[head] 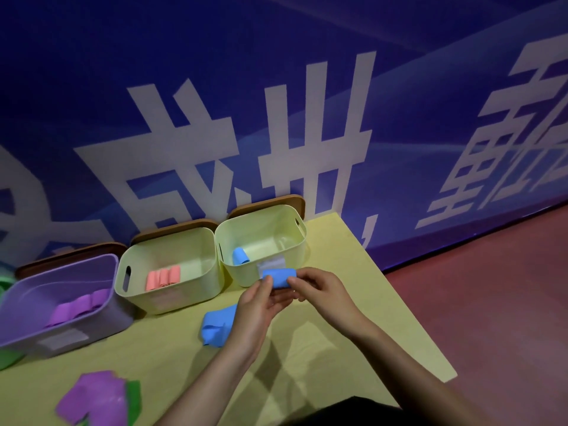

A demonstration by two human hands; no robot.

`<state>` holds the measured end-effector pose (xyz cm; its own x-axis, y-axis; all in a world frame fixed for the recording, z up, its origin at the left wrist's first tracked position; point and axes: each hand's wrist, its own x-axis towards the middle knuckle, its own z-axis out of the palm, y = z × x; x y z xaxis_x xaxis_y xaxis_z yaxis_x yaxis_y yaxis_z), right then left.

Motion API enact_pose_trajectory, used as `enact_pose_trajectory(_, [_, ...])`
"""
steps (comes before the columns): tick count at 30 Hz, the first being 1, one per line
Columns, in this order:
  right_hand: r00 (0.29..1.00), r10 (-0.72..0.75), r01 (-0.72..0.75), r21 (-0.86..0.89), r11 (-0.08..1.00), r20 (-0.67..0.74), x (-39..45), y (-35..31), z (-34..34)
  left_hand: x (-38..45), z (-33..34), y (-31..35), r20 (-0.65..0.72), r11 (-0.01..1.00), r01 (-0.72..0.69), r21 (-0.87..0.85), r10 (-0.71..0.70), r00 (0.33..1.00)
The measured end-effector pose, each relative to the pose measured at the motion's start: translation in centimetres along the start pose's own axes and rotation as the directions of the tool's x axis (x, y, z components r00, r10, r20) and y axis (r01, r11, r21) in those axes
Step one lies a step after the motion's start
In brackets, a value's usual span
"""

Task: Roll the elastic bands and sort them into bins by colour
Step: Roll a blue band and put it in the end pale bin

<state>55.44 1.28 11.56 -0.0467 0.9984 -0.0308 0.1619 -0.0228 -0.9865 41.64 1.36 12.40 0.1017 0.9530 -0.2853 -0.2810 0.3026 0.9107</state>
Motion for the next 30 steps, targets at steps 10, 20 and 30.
enact_pose_trajectory(10, [0.987, 0.053, -0.059, 0.035, 0.998, 0.155, 0.2, -0.6, -0.2, 0.4, -2.6, 2.4, 0.145, 0.888, -0.066, 0.454, -0.001, 0.989])
enact_pose_trajectory(20, [0.996, 0.082, -0.074, 0.171, 0.983, -0.043, 0.6, -2.8, 1.1, 0.3, 0.0, 1.8, 0.100, 0.894, -0.159, 0.419, 0.129, 0.987])
enact_pose_trajectory(30, [0.999, 0.032, -0.031, 0.083, 0.996, -0.014, 1.0, -2.8, 1.4, -0.5, 1.9, 1.1, 0.000, 0.959, 0.198, -0.201, -0.202, 0.979])
